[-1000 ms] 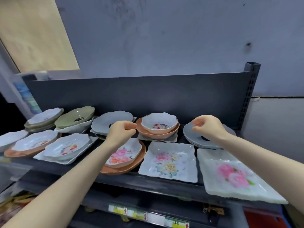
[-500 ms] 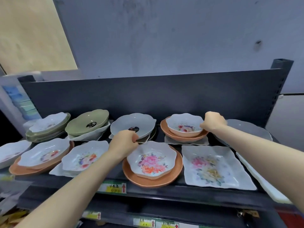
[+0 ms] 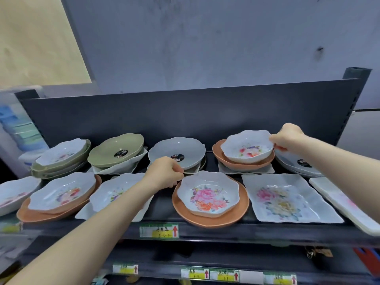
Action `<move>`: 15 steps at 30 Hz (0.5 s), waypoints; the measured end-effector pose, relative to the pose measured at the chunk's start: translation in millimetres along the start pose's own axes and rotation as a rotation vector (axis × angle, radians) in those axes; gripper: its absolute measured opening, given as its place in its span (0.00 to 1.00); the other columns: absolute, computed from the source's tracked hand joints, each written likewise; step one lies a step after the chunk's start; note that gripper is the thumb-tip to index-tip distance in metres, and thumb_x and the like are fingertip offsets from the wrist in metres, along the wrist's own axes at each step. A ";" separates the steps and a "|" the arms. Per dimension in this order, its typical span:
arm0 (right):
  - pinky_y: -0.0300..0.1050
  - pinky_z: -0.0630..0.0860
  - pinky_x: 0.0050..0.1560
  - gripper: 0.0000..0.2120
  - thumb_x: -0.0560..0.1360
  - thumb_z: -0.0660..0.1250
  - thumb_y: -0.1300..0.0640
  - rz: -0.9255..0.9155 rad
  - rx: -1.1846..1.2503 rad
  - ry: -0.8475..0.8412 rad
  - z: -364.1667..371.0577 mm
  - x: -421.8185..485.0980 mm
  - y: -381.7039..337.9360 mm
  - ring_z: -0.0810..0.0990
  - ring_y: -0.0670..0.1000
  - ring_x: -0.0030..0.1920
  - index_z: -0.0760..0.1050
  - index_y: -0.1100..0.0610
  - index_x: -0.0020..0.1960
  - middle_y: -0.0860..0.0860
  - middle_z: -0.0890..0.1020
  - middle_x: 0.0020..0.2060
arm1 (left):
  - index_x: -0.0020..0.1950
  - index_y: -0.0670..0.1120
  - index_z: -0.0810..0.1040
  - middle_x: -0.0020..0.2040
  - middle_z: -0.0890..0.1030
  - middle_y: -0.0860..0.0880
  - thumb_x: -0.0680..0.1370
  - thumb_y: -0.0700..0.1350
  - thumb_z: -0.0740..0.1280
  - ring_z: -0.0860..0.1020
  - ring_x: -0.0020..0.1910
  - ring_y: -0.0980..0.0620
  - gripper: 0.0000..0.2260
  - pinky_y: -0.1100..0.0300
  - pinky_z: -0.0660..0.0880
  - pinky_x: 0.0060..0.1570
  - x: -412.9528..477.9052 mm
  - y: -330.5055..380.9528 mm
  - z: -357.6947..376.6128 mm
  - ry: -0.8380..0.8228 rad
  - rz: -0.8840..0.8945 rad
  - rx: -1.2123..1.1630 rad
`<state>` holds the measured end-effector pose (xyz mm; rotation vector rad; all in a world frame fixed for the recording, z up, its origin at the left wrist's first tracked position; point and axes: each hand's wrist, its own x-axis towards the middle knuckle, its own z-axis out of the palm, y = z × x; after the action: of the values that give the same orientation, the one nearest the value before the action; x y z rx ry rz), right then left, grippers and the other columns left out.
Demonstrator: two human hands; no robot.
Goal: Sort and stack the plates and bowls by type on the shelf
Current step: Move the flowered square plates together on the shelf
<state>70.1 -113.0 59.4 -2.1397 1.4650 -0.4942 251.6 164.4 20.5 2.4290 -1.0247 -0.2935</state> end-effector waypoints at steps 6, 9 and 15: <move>0.41 0.63 0.33 0.05 0.66 0.60 0.66 -0.064 0.273 -0.179 -21.7 -25.4 -8.0 0.65 0.54 0.29 0.72 0.63 0.32 0.57 0.70 0.27 | 0.49 0.40 0.83 0.41 0.84 0.43 0.74 0.37 0.64 0.82 0.32 0.49 0.09 0.62 0.81 0.34 -9.6 -1.2 -10.1 0.000 -0.091 -0.259; 0.40 0.61 0.31 0.09 0.68 0.60 0.68 -0.156 0.325 -0.289 -15.4 -49.4 -14.0 0.64 0.53 0.28 0.69 0.63 0.30 0.56 0.68 0.28 | 0.52 0.37 0.80 0.42 0.83 0.41 0.79 0.42 0.63 0.80 0.30 0.50 0.11 0.65 0.80 0.31 -15.4 9.3 -13.4 -0.036 -0.156 -0.522; 0.34 0.62 0.20 0.16 0.69 0.59 0.68 -0.268 0.225 -0.404 14.6 -91.3 -23.1 0.64 0.49 0.19 0.68 0.60 0.23 0.51 0.69 0.17 | 0.42 0.37 0.81 0.39 0.80 0.41 0.75 0.42 0.67 0.80 0.37 0.47 0.09 0.59 0.83 0.42 -17.7 18.3 -15.7 -0.038 -0.145 -0.642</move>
<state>63.0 -17.9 59.4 -2.1079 0.8685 -0.2785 233.8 171.6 43.5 1.9131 -0.6348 -0.6142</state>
